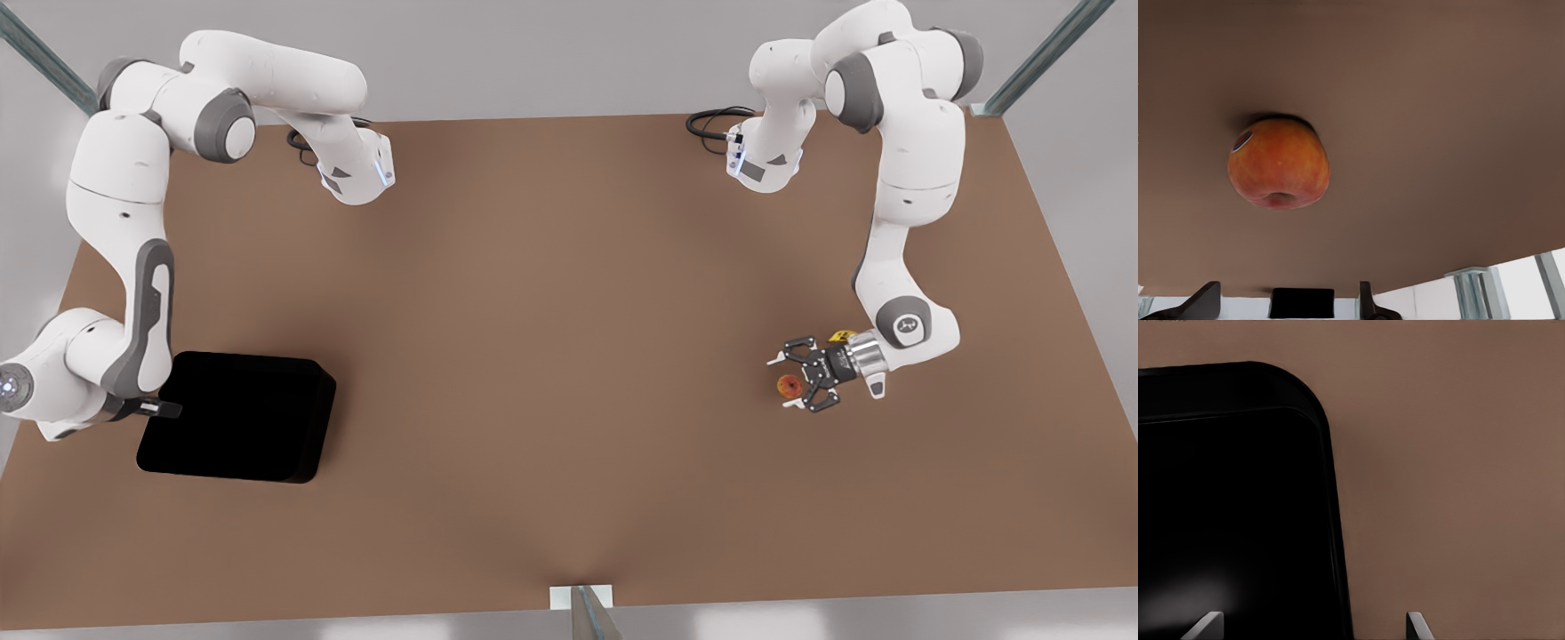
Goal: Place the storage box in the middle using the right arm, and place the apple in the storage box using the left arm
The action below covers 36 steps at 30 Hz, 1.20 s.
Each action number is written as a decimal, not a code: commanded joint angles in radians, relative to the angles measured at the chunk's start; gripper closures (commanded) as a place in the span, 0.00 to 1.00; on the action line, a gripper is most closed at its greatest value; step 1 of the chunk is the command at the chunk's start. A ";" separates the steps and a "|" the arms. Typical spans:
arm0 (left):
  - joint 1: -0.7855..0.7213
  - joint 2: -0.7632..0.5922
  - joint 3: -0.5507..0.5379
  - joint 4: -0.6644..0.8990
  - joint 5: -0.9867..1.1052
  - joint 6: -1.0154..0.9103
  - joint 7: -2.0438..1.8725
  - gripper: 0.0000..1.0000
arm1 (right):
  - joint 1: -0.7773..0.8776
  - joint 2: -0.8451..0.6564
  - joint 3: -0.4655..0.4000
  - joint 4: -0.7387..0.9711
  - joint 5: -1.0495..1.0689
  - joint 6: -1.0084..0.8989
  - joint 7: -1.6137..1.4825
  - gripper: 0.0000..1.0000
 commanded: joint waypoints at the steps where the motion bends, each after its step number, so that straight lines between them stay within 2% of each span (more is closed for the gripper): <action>1: 0.003 0.003 0.002 0.000 -0.008 -0.002 0.015 0.00 | 0.000 0.003 0.000 0.000 0.000 0.000 0.000 0.00; 11: 0.016 0.072 0.004 -0.003 -0.083 0.031 0.132 0.00 | 0.008 0.049 0.000 -0.009 0.014 0.014 0.000 0.00; 12: 0.016 0.076 0.002 -0.003 -0.084 0.031 0.133 0.00 | 0.008 0.049 0.000 -0.009 0.012 0.014 0.000 0.09; 13: 0.016 0.080 0.004 -0.003 -0.084 0.031 0.139 0.00 | 0.009 0.049 0.000 -0.009 0.012 0.013 -0.002 0.30; 14: 0.016 0.089 0.004 -0.003 -0.104 0.031 0.146 0.00 | 0.009 0.049 0.000 -0.009 0.012 0.013 -0.003 0.39; 15: 0.017 0.091 0.004 -0.003 -0.106 0.031 0.149 0.00 | 0.009 0.049 0.000 -0.009 0.011 0.013 -0.003 0.44; 18: 0.037 0.092 0.004 -0.003 -0.107 0.024 0.152 0.00 | 0.009 0.049 0.000 -0.011 0.011 0.013 -0.003 0.49; 21: 0.043 0.105 0.003 -0.003 -0.130 0.017 0.159 0.06 | 0.009 0.055 0.000 -0.009 0.012 0.013 -0.025 0.50; 23: 0.043 0.106 0.002 -0.004 -0.147 0.012 0.165 0.07 | 0.009 0.063 0.000 -0.009 0.012 0.013 -0.037 0.54; 27: 0.043 0.109 0.001 -0.009 -0.192 0.011 0.165 0.07 | 0.011 0.069 0.000 -0.008 0.011 0.013 -0.072 0.77; 36: 0.043 0.112 -0.004 -0.023 -0.258 -0.005 0.159 0.08 | 0.011 0.069 0.000 -0.008 0.012 0.013 -0.100 0.79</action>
